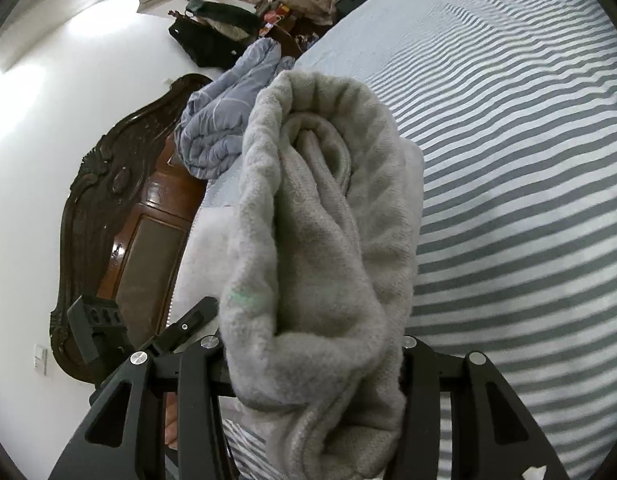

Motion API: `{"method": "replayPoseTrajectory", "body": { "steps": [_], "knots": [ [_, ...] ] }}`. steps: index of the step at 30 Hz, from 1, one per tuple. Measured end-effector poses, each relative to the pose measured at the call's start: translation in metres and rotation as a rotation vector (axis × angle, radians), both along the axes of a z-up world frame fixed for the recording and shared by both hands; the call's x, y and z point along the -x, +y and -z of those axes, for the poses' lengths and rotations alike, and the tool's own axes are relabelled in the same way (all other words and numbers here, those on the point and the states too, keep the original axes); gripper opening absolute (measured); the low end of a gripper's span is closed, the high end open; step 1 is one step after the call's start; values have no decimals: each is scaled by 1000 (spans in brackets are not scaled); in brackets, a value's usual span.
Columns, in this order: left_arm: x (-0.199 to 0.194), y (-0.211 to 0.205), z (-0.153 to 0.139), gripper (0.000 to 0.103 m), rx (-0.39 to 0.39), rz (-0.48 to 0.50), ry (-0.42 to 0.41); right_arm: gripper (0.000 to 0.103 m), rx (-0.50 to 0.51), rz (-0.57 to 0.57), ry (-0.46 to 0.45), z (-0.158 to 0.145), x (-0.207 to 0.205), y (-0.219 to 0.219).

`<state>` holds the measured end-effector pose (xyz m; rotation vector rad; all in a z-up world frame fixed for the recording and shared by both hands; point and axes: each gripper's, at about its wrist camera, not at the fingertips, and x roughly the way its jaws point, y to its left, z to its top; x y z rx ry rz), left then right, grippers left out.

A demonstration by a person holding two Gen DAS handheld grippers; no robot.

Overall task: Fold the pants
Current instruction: 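Fold the held end over the pants with the right gripper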

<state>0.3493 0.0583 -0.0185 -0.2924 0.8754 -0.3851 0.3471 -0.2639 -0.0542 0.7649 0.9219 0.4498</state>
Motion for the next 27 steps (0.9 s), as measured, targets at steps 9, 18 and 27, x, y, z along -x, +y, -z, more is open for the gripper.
{"method": "replayPoseTrajectory", "body": {
  "steps": [9, 18, 27],
  "knots": [
    [-22, 6, 24, 33, -42, -4, 33, 42, 7, -2, 45, 30, -20, 20],
    [-20, 10, 55, 42, -115, -44, 69, 58, 159, 13, 76, 56, -15, 30],
    [-15, 0, 67, 68, -228, -72, 10, 80, 361, 61, 11, 63, -6, 42]
  ]
}}
